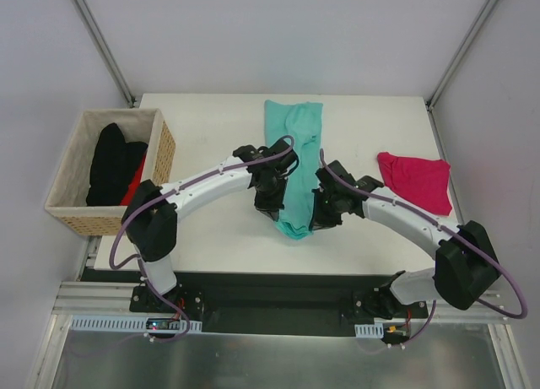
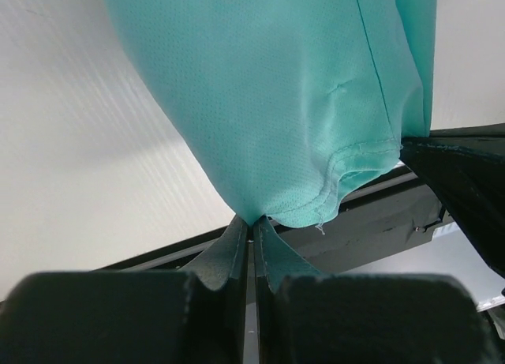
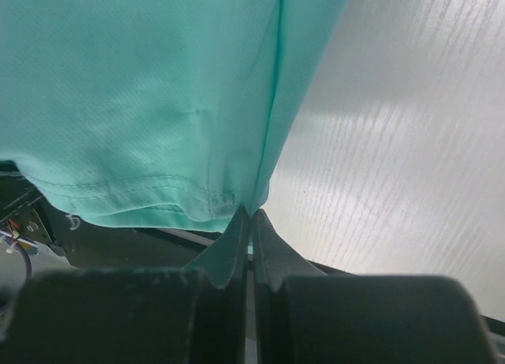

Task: Fold and stack the t-shirts
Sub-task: Grab the bottom of the folded rectangular tshirt with both arms, then fold the folded rectangular tshirt in 1/3 of the way

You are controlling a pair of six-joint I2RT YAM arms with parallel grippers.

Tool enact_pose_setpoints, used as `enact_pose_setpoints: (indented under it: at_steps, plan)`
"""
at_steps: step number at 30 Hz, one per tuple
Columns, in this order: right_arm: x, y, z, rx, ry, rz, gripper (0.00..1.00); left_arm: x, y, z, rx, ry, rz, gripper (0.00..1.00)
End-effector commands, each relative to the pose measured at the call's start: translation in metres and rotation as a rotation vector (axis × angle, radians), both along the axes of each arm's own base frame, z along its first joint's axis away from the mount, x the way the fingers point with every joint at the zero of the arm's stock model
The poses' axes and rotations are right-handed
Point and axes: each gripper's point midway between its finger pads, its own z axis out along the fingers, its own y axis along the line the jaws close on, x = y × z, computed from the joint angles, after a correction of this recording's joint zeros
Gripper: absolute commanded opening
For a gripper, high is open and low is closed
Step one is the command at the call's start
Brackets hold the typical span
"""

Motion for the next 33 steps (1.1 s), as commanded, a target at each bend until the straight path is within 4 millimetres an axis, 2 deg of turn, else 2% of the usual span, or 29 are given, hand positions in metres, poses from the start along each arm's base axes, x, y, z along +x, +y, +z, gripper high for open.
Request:
enact_pose_setpoints:
  at_steps: [1, 6, 11, 14, 26, 29, 33]
  plan:
    - [0.0, -0.003, 0.024, 0.014, -0.042, -0.023, 0.01, -0.006, 0.012, 0.033, 0.009, -0.041, 0.001, 0.0]
    - [-0.004, -0.004, 0.038, 0.04, -0.058, -0.039, 0.01, -0.014, 0.022, 0.042, 0.011, -0.043, 0.03, 0.0]
    - [-0.006, -0.008, 0.059, 0.054, -0.087, -0.052, 0.01, -0.025, 0.031, 0.044, 0.004, -0.027, 0.063, 0.0]
    - [-0.007, -0.01, 0.065, 0.048, -0.096, -0.055, 0.01, -0.032, 0.036, 0.043, 0.005, -0.015, 0.075, 0.0]
    - [-0.012, -0.01, 0.072, 0.053, -0.086, -0.07, 0.01, -0.045, 0.035, 0.041, 0.005, 0.02, 0.053, 0.0]
    - [-0.01, -0.009, 0.073, 0.047, -0.085, -0.072, 0.01, -0.043, 0.035, 0.042, 0.009, 0.011, 0.039, 0.0]
    - [0.0, -0.005, 0.074, 0.023, -0.099, -0.058, 0.01, -0.028, 0.029, 0.049, 0.033, -0.03, 0.016, 0.0]
